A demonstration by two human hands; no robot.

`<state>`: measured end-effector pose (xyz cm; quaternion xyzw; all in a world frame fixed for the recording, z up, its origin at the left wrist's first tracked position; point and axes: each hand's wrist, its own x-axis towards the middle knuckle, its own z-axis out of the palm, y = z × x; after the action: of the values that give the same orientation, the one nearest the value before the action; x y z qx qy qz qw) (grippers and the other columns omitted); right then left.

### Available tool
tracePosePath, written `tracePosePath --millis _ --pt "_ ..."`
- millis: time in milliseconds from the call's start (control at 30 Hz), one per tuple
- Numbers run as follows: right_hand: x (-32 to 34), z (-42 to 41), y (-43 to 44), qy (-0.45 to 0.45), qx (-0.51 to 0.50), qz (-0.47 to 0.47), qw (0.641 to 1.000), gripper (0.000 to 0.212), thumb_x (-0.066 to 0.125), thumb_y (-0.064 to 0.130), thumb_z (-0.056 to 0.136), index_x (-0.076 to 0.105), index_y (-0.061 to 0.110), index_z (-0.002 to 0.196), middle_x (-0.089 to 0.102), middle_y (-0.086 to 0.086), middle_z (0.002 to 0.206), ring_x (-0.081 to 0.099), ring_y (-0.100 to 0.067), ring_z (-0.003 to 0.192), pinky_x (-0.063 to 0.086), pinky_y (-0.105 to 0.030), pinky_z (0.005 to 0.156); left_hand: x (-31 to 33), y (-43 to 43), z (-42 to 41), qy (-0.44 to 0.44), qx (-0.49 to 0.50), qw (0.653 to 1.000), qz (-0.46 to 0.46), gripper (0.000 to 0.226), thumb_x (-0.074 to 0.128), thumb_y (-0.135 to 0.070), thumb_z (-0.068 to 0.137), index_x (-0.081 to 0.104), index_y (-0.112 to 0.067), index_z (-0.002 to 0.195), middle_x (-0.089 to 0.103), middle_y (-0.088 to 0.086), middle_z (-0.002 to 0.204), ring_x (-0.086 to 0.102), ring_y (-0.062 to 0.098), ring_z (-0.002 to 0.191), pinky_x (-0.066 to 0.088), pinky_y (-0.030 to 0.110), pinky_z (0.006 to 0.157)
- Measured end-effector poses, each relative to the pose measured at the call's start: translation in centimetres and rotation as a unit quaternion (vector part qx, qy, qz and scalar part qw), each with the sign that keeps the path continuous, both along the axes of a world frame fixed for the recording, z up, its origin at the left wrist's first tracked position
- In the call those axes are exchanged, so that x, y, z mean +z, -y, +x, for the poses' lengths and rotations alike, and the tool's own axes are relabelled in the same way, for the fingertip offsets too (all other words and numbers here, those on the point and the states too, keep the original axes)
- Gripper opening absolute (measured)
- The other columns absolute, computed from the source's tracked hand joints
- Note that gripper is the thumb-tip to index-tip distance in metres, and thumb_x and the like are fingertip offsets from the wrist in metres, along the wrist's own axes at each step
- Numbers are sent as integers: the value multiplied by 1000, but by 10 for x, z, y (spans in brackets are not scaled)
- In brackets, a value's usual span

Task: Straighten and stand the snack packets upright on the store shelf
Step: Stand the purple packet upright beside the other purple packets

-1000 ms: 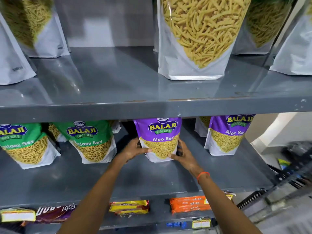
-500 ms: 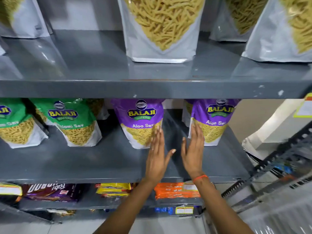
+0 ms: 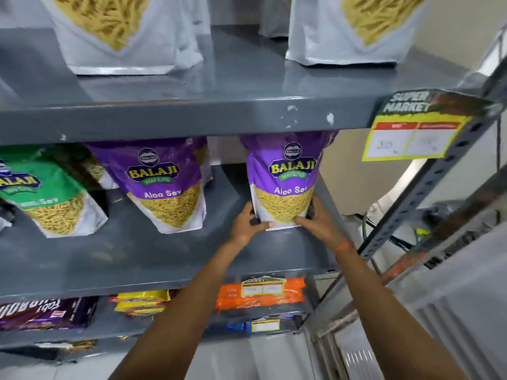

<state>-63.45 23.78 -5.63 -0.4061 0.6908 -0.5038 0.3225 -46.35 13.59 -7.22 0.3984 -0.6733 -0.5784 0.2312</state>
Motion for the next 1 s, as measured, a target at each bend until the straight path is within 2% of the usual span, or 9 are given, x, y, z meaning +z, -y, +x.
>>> tracePosePath --millis 100,233,333,400,467,533,700,900,1000 --pt "10 13 -35 -3 13 11 1000 49 72 6 66 48 31 101 58 4 112 53 -17 111 43 -35 100 -7 -37 16 12 1 1000 -20 59 78 -14 68 49 -13 119 65 -3 108 62 -7 87 49 6 75" --pt "4 21 -73 -15 35 22 999 57 68 -6 74 40 23 114 52 2 116 52 -1 102 42 1 77 -17 -78 34 32 4 998 -46 55 76 -37 62 52 -19 108 68 4 108 64 15 99 51 37 89" --pt "0 22 -86 -3 32 26 999 64 75 11 67 40 25 119 54 1 118 53 -4 107 44 -9 86 -12 -90 36 36 -4 998 -54 40 75 -27 69 52 -34 101 65 -10 103 61 -5 94 49 31 88" --pt "0 23 -89 5 20 35 999 67 75 8 69 39 19 124 54 -1 121 52 -13 112 43 -25 91 -6 -94 35 28 -18 998 -60 41 73 -19 75 52 -28 108 62 -10 107 60 1 99 49 26 86" --pt "0 24 -90 7 10 45 999 64 72 4 73 37 15 125 55 -4 122 53 -19 114 43 -31 90 -1 -95 34 29 -27 997 -62 47 70 -17 78 49 -18 119 58 -10 112 55 5 103 46 18 81" --pt "1 26 -92 7 6 54 998 64 71 4 73 37 14 126 55 -4 121 54 -20 115 45 -32 88 2 -96 34 32 -30 997 -61 51 69 -16 79 46 -15 125 56 -8 117 50 3 104 44 16 81" --pt "3 30 -93 16 -1 66 998 66 71 5 73 35 15 128 55 -4 121 53 -21 115 46 -34 89 6 -96 35 40 -38 997 -55 57 68 -19 80 41 -15 129 55 4 133 49 9 112 42 25 88" --pt "14 39 -95 17 -2 62 998 70 70 13 77 29 16 134 49 -6 134 48 -19 123 43 -34 95 0 -96 37 48 -51 996 -51 61 71 -28 77 39 -19 128 53 2 134 50 22 124 44 30 91" --pt "26 71 -96 -14 -145 -12 989 82 59 37 76 18 17 144 31 -3 150 31 -15 136 28 -31 109 1 -96 47 33 -51 996 -70 81 72 -39 73 27 -21 139 42 -2 145 41 19 133 42 35 103"
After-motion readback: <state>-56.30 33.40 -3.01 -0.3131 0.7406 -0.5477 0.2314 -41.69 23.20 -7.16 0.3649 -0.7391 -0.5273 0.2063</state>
